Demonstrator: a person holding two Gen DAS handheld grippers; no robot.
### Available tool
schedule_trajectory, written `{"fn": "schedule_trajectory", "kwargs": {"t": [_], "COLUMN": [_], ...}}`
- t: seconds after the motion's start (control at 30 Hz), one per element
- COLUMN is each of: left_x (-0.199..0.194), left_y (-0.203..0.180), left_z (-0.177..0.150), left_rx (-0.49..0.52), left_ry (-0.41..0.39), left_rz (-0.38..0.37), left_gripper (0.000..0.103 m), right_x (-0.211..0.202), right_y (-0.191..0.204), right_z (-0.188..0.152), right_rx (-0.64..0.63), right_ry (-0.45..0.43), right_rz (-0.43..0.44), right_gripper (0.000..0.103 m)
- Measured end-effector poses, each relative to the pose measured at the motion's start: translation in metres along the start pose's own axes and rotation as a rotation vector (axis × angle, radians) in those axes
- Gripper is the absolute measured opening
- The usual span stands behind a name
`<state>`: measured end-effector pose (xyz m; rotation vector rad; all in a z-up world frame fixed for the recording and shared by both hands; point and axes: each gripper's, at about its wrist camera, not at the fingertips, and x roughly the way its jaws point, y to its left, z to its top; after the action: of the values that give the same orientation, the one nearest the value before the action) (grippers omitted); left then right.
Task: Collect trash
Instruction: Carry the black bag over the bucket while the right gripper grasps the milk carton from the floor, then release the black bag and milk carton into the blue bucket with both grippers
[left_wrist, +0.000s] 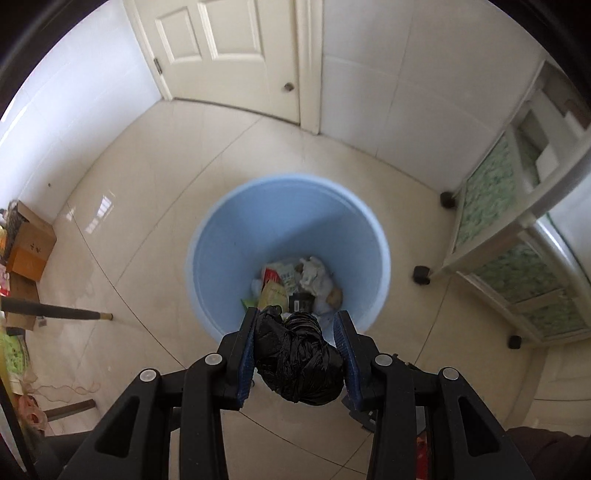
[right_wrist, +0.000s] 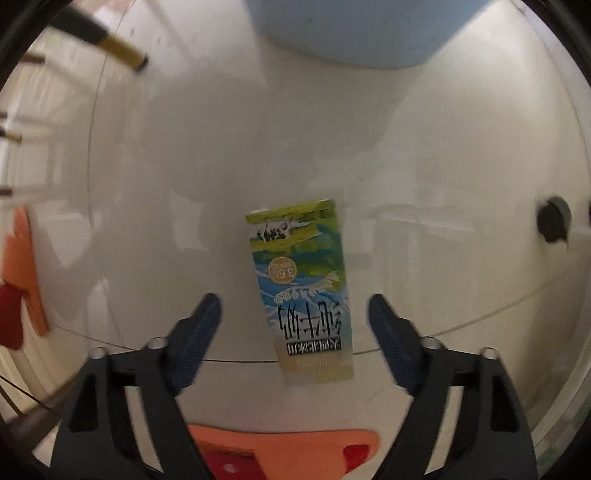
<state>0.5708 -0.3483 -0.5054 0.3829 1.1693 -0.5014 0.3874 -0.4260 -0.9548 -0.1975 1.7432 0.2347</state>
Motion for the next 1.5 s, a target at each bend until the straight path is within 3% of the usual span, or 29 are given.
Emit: {"fn": "schedule_trajectory", "kwargs": {"t": [0.07,0.17,0.27,0.43,0.6,0.77,0.87,1.0,1.07,1.17,1.23,1.3,1.33,1.4,1.5], "left_x": [0.013,0.034,0.046,0.057,0.071,0.087,0.093,0.099,0.105,0.108,0.108,0.107,0.107,0.103,0.091], "left_y": [0.007,0.015,0.019,0.028,0.031,0.026,0.028,0.039,0.045,0.056,0.066,0.076,0.081,0.086,0.085], "left_z": [0.005,0.008,0.008,0.006,0.005,0.004,0.003,0.0,-0.003,-0.006,-0.008,-0.009,-0.01,-0.01,-0.011], "left_rx": [-0.009,-0.01,-0.013,-0.033,-0.057,-0.027,-0.024,-0.04,-0.045,-0.052,-0.073,-0.106,-0.126,-0.147,-0.128], "left_ry": [0.01,0.015,0.014,0.004,0.029,0.046,0.044,0.058,0.063,0.067,0.062,0.054,0.053,0.041,0.011], "left_rz": [0.0,0.0,-0.006,-0.004,-0.018,-0.031,-0.031,-0.045,-0.032,-0.003,0.007,0.027,0.019,-0.018,-0.014], "left_gripper": [0.037,0.037,0.037,0.037,0.038,0.04,0.041,0.041,0.046,0.054,0.055,0.064,0.066,0.085,0.091], "right_x": [0.005,0.003,-0.022,-0.116,-0.218,-0.273,-0.314,-0.319,-0.319,-0.308,-0.301,-0.299,-0.296,-0.297,-0.3], "right_y": [0.0,-0.004,-0.023,-0.086,-0.118,-0.134,-0.127,-0.103,-0.089,-0.064,-0.062,-0.061,-0.059,-0.064,-0.063], "right_z": [0.003,0.005,0.004,-0.009,-0.022,-0.016,-0.004,0.016,0.031,0.05,0.054,0.062,0.061,0.06,0.058], "right_rx": [-0.008,-0.015,0.065,0.299,0.394,0.475,0.438,0.39,0.358,0.305,0.296,0.309,0.323,0.341,0.33], "right_ry": [0.019,0.03,-0.013,-0.194,-0.399,-0.548,-0.657,-0.719,-0.736,-0.728,-0.704,-0.693,-0.694,-0.7,-0.693], "right_rz": [-0.021,0.009,0.007,-0.074,-0.219,-0.183,-0.191,-0.156,-0.111,-0.074,-0.093,-0.098,-0.122,-0.095,-0.12], "right_gripper": [0.049,0.047,0.047,0.047,0.047,0.047,0.047,0.047,0.047,0.047,0.049,0.072,0.074,0.076,0.083]}}
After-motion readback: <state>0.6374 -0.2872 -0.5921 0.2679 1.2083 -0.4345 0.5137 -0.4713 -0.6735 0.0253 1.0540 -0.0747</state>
